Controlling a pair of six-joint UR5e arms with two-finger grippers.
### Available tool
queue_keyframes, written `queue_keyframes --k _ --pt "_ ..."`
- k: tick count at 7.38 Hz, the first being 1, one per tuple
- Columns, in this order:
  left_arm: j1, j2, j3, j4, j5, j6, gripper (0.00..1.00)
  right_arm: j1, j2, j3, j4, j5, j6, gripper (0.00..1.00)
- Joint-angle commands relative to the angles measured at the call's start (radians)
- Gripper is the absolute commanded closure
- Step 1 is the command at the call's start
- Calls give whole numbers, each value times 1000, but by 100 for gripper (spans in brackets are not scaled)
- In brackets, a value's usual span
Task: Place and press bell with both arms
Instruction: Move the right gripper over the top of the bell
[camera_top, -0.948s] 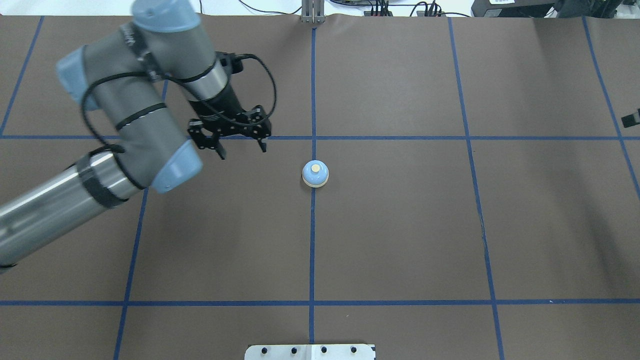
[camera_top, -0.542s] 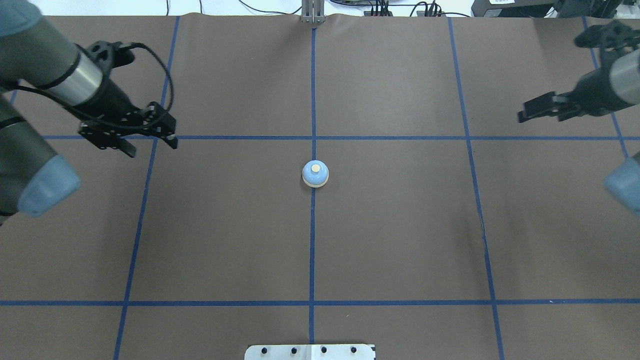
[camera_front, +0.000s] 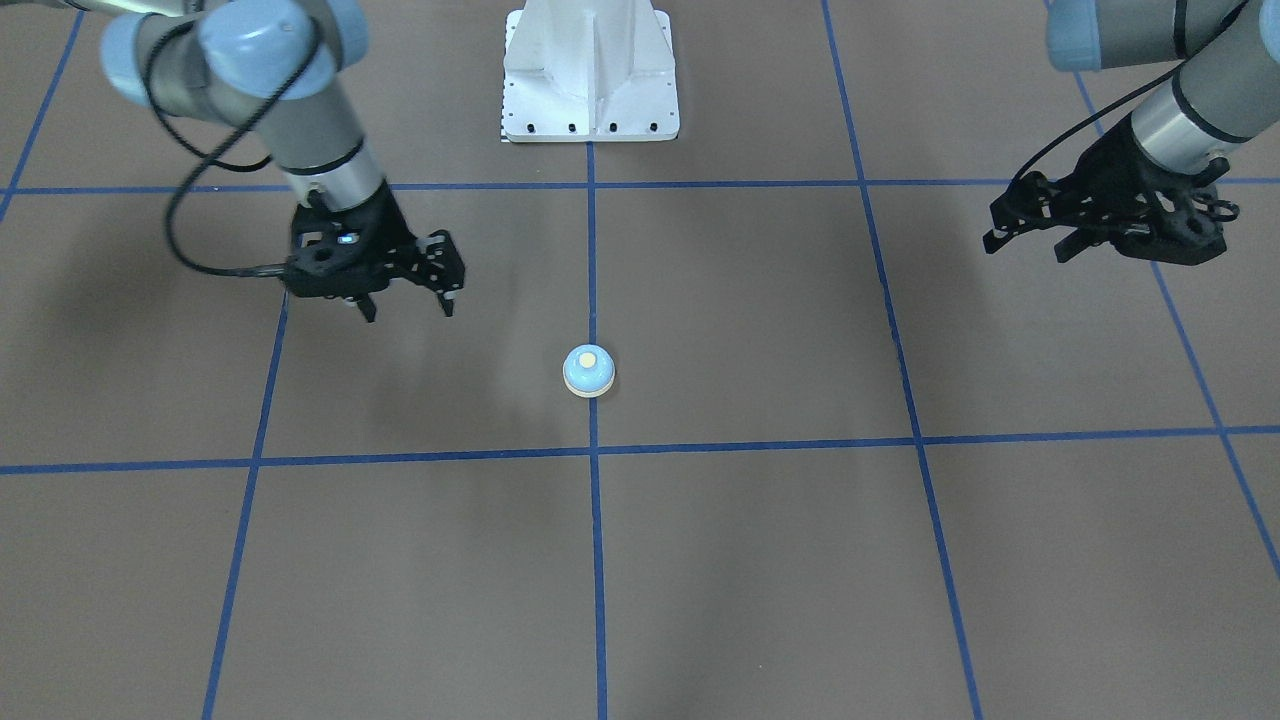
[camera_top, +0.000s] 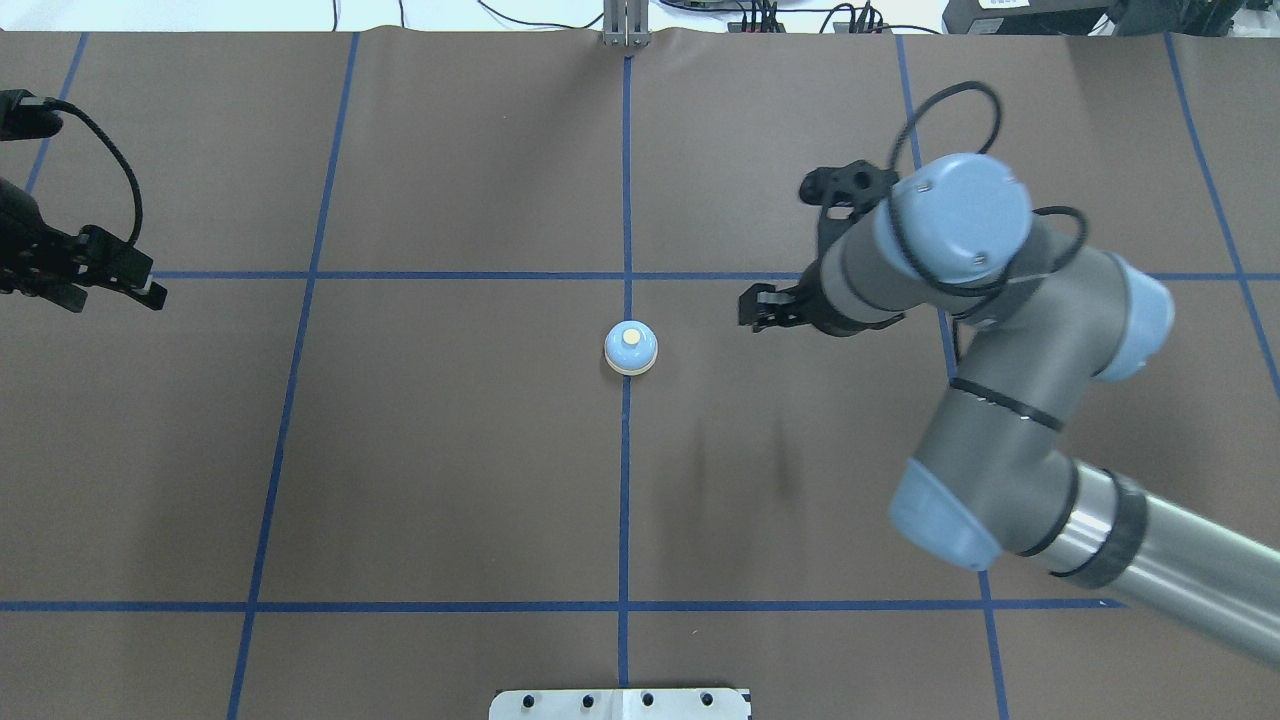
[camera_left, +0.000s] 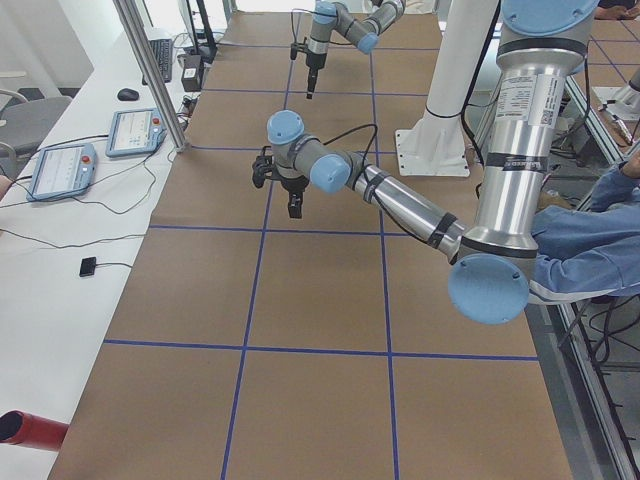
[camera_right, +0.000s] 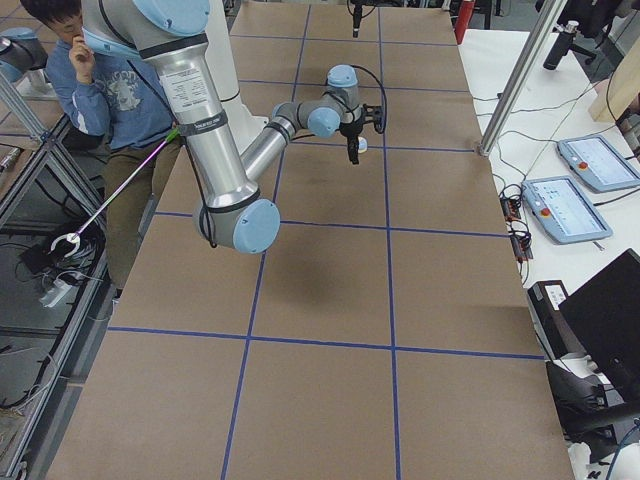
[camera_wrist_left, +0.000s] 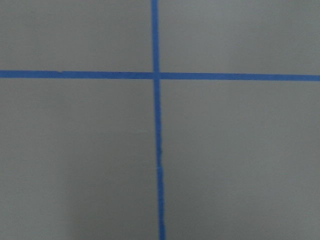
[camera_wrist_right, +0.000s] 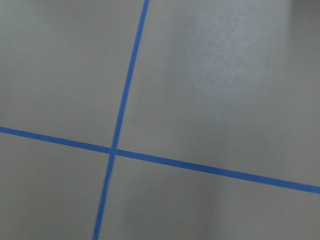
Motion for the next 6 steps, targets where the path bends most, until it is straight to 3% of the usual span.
queue_keyframes --k 1,4,6 --pt "-28 28 -3 0 -1 46 8 -77 169 -150 -52 -33 22 100" --pt "-28 34 -3 0 7 46 6 -77 353 -381 -52 -31 24 100" --pt "-28 35 -3 0 9 46 5 -79 357 -397 -48 -25 31 100"
